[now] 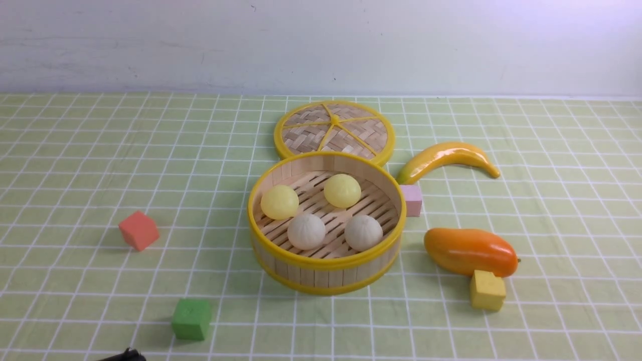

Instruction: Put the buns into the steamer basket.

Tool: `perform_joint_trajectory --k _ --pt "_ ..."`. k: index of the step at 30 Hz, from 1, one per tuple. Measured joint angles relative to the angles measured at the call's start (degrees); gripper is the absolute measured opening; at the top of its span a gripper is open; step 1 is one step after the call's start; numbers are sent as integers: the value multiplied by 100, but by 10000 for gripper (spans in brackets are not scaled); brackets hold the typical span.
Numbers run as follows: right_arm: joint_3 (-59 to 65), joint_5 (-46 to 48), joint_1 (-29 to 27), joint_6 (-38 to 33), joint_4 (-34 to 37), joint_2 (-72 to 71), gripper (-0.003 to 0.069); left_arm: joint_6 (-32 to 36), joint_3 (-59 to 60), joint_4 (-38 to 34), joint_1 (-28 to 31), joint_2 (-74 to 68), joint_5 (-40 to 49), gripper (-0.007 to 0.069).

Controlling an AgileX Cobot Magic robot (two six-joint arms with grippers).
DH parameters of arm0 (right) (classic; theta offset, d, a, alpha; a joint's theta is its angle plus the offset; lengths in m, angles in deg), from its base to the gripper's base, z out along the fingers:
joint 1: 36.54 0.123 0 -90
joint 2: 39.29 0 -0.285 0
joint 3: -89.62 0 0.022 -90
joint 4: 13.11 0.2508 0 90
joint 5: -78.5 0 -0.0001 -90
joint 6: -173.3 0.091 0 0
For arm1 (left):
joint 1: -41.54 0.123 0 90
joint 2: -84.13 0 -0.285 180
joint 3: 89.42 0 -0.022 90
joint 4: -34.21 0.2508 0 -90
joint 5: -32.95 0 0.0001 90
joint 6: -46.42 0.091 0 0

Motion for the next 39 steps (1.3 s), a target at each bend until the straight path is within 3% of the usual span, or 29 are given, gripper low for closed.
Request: perform_joint_trajectory --k 8,13,17,21,26,39 --pt "105 -418 -144 7 -537 -85 13 0 0 0 0 0 85 -13" --pt "819 -1021 -1348 23 -679 -753 16 0 5 0 0 0 120 -13" --pt "2045 -2147 -1751 -151 -429 -1445 18 0 5 0 0 0 120 -13" --pt "3608 -3038 -1813 -221 -324 -2056 18 0 5 0 0 0 125 -13" --pt "4899 -3418 -1823 -221 -307 -2623 18 0 5 0 0 0 124 -13" --pt "5165 -3239 -1823 -221 -113 -2774 24 0 5 0 0 0 130 -13"
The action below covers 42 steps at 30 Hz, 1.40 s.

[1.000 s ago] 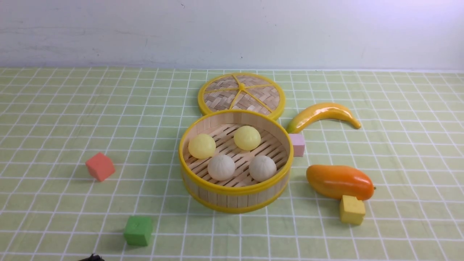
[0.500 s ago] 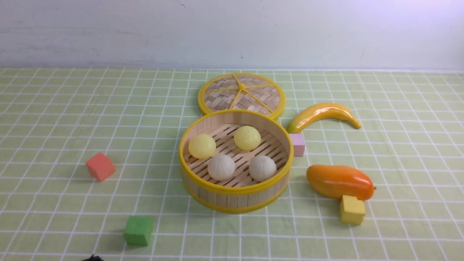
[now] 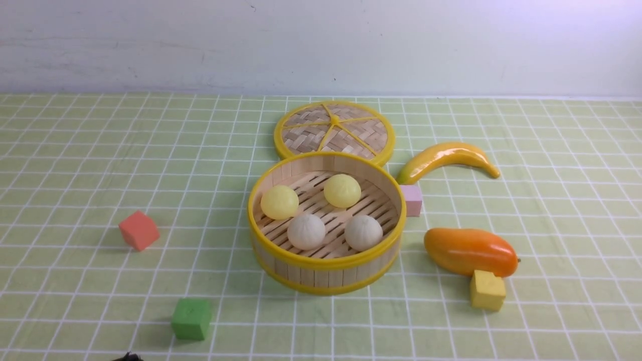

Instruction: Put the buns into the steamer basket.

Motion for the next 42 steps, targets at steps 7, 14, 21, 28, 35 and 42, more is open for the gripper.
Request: perform_joint_trajectory --k 7,14,21,28,35,42 --pt "0 2 0 0 25 0 32 0 0 0 0 0 5 -9" --pt "0 7 0 0 25 0 38 0 0 0 0 0 5 -1" --pt "-4 9 0 0 30 0 42 122 146 148 737 359 -191 0" --pt "-6 19 0 0 30 0 48 359 871 -809 2874 1566 -280 -7" --pt "-6 24 0 0 30 -6 58 540 1419 -1342 3614 1723 1069 -13" --pt "-6 24 -4 0 30 -6 70 552 1418 -1374 3634 1723 1231 -13"
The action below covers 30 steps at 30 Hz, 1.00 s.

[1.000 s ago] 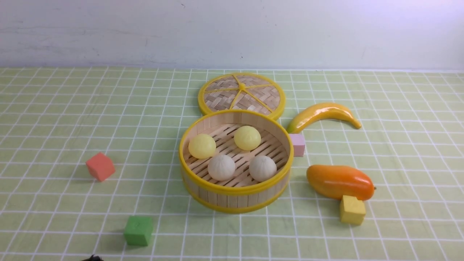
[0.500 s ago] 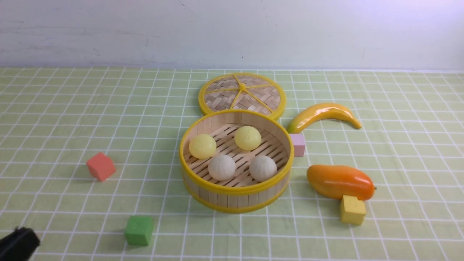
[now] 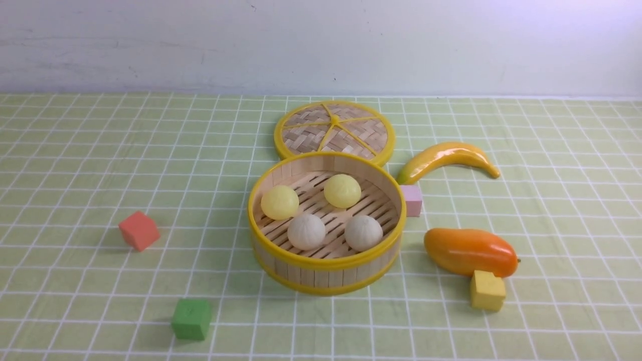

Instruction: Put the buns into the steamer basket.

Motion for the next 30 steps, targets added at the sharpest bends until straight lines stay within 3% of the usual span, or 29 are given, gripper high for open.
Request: perform_joint_trajectory --k 7,16,30 --pt "0 0 0 0 0 0 80 5 0 -13 70 0 0 -13" --pt "0 0 0 0 0 0 93 5 0 -18 633 0 2 -13" --pt "0 0 0 0 0 0 106 5 0 -18 653 0 2 -13"
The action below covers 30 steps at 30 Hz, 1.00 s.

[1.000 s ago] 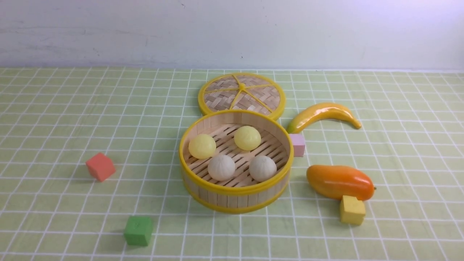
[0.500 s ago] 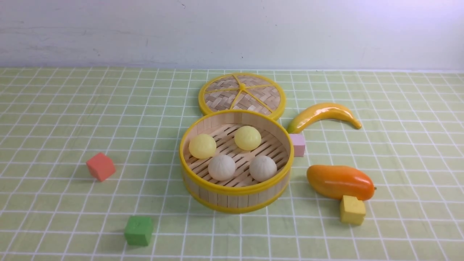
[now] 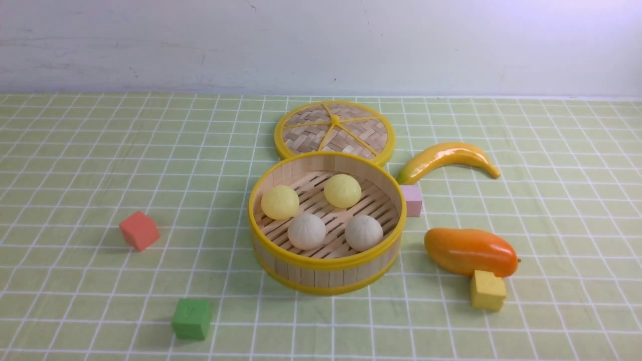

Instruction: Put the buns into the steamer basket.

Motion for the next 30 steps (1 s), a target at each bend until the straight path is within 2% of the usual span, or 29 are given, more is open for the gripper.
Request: perform_joint_trajectory --k 30 --pt "0 0 0 0 0 0 139 0 0 0 0 0 0 -4"
